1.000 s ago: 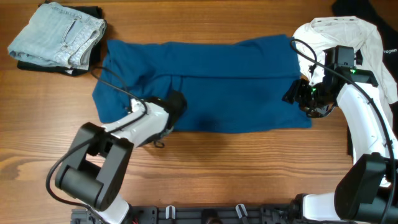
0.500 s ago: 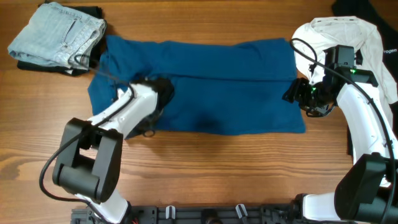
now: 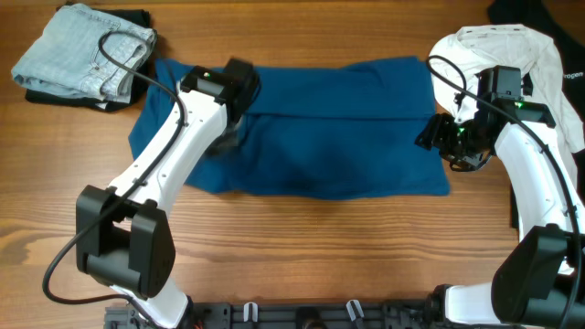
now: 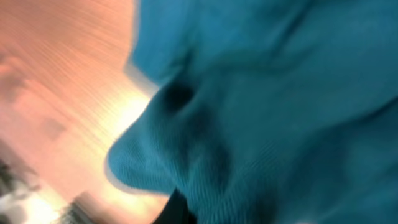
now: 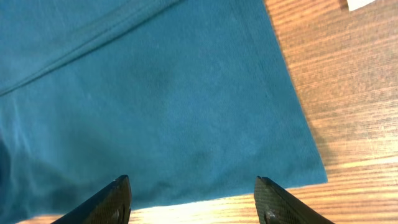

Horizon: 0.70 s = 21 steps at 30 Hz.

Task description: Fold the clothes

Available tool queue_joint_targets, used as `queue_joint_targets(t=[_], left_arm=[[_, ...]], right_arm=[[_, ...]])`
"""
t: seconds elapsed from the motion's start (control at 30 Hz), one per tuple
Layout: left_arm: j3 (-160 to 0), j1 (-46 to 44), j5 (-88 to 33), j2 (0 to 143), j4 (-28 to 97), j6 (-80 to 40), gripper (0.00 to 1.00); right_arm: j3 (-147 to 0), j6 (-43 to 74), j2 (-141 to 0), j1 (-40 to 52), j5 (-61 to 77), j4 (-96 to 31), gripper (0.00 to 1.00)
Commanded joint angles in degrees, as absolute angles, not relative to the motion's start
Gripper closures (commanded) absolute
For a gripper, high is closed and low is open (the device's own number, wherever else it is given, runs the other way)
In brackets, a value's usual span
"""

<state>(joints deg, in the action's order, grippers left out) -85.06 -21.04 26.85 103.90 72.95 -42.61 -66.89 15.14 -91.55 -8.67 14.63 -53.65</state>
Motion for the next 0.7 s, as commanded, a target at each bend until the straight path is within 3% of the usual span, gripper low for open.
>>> queue_joint_targets(t=[0.0,0.33,0.37,0.43,0.5,0.67], left_arm=[[-86.00,-20.43,32.80,103.98,61.95,-40.88,0.96],[-86.00,-13.61,32.67,112.81,44.82,-36.18,0.96],[-86.00,-12.88,32.64,114.30,43.03,-36.18,0.86],[-86.02,-12.19,32.53,114.87,41.93,-35.83,0.00],[-87.11,-12.08,27.59,113.69,43.44,-30.59,0.00],[-91.83,-12.10,13.04,104.36,62.76,-28.71,0.00]], right_arm=[[-66.92,15.18,-91.13,-8.43,15.51,-53.17,0.36],[-66.92,15.16,-91.13,-8.43,15.51,-51.64,0.36],[-66.92,15.20,-91.13,-8.43,15.51,-51.51,0.36],[-66.92,15.20,-91.13,-8.43,15.51,-51.44,0.36],[-66.92,15.20,-91.13,-8.43,15.51,-51.46,0.36],[-66.92,15.22,-91.13,-8.43,15.51,-51.33,0.36]])
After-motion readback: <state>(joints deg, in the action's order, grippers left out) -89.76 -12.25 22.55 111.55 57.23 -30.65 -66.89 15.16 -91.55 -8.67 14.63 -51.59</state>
